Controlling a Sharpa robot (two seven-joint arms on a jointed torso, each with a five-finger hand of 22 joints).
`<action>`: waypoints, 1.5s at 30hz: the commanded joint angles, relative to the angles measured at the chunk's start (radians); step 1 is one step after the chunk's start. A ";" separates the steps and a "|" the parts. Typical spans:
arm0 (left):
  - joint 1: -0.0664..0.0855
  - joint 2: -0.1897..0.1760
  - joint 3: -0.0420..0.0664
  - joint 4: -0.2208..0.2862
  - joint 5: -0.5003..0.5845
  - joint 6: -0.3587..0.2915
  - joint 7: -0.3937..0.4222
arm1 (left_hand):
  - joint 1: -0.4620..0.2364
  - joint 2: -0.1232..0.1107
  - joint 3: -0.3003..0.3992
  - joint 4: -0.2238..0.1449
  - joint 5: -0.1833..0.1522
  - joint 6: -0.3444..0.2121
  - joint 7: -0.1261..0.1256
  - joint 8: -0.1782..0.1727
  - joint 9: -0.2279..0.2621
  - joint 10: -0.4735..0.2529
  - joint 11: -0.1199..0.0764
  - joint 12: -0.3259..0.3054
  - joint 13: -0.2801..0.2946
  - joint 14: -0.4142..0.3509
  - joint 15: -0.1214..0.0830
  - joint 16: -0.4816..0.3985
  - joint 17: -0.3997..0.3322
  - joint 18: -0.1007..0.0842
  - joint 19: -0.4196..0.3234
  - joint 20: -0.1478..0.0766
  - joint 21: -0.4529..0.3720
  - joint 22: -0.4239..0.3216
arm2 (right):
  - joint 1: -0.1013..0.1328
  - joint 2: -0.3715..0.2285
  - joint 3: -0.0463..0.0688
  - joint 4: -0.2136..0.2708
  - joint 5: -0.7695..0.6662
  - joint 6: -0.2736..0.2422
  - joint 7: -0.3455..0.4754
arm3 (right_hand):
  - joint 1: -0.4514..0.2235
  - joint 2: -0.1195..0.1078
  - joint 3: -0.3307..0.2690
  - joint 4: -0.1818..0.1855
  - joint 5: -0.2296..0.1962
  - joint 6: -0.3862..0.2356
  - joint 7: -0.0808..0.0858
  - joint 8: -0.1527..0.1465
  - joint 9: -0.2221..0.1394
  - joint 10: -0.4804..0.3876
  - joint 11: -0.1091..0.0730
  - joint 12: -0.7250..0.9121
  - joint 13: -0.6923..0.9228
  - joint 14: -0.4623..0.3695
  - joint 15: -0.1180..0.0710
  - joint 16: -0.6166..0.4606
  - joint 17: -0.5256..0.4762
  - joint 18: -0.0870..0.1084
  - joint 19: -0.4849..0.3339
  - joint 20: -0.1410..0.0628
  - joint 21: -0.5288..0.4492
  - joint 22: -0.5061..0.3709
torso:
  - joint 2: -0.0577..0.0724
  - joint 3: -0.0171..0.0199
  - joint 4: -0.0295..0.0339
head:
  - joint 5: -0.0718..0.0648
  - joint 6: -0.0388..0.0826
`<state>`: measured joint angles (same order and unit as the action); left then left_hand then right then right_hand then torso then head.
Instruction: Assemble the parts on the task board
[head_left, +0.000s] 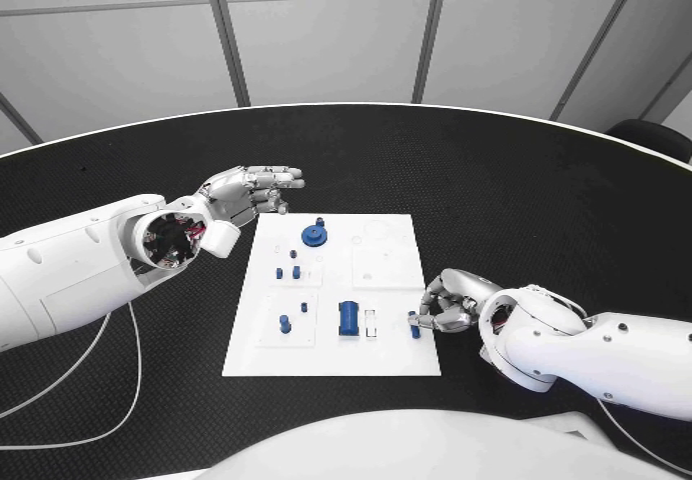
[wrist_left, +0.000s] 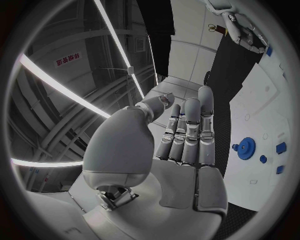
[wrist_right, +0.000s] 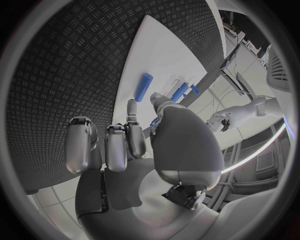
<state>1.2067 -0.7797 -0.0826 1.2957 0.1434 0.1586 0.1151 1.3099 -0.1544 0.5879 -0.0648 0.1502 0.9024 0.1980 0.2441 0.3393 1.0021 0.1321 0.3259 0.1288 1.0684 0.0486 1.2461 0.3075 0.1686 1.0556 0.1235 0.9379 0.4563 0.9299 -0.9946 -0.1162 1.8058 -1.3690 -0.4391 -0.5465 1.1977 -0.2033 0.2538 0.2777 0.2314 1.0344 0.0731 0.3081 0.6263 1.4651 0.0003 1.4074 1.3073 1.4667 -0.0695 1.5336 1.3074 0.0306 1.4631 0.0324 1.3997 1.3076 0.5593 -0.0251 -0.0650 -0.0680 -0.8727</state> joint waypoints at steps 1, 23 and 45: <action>0.000 -0.001 0.000 0.000 0.000 0.000 0.000 | 0.000 0.002 -0.002 0.006 0.004 -0.008 0.002 -0.004 -0.002 -0.006 -0.002 0.004 -0.002 -0.007 -0.002 -0.002 -0.001 0.017 -0.003 0.007 -0.004 -0.001 | 0.000 0.004 0.000 -0.004 -0.002 0.006 -0.001 | 0.009 -0.002 -0.006 -0.002 0.005 0.004 -0.005 0.007 0.002 0.038 -0.009 0.001 0.165 0.088 -0.006 0.002 0.185 0.002 0.078 -0.004 0.002 0.218 | 0.001 0.0004 0.0007 | 0.001 0.000; 0.000 -0.008 0.000 0.005 0.000 -0.001 -0.001 | 0.000 0.002 -0.002 0.006 0.004 -0.008 0.002 -0.004 -0.002 -0.006 -0.002 0.004 -0.002 -0.007 -0.002 -0.002 -0.001 0.017 -0.003 0.007 -0.004 -0.001 | -0.023 0.037 -0.001 -0.031 -0.048 0.057 -0.014 | 0.086 0.004 0.008 -0.029 -0.029 -0.004 -0.009 0.010 0.026 0.038 -0.012 0.001 0.167 0.089 -0.009 0.003 0.188 0.001 0.079 -0.007 0.006 0.220 | 0.000 0.0004 -0.0008 | 0.007 0.000; 0.000 -0.002 0.000 0.002 -0.009 0.001 -0.001 | -0.001 0.001 -0.003 0.008 0.004 -0.008 0.002 -0.004 -0.002 -0.007 -0.002 0.006 -0.002 -0.007 -0.001 -0.001 -0.001 0.017 -0.003 0.008 -0.004 -0.002 | -0.026 0.026 -0.001 0.016 -0.127 0.047 -0.027 | 0.196 0.002 0.193 -0.127 0.060 0.016 -0.010 -0.005 0.040 0.036 -0.015 0.004 0.171 0.091 -0.012 0.006 0.197 -0.001 0.082 -0.011 0.015 0.223 | 0.000 0.0025 -0.0012 | 0.005 0.000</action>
<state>1.2069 -0.7824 -0.0826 1.2979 0.1343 0.1591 0.1144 1.3099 -0.1544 0.5836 -0.0605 0.1502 0.8987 0.2017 0.2442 0.3383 1.0022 0.1320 0.3258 0.1289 1.0684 0.0486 1.2461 0.3075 0.1684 1.0555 0.1235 0.9379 0.4550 0.9042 -0.9676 -0.1170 1.8172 -1.4953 -0.3884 -0.5736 1.4002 -0.2107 0.3996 0.1938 0.2873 1.0437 0.0640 0.2962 0.6644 1.4668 -0.0092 1.4074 1.3078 1.4660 -0.0760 1.5336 1.3080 0.0307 1.4668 0.0287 1.4115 1.3074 0.5596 -0.0230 -0.0662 -0.0622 -0.8727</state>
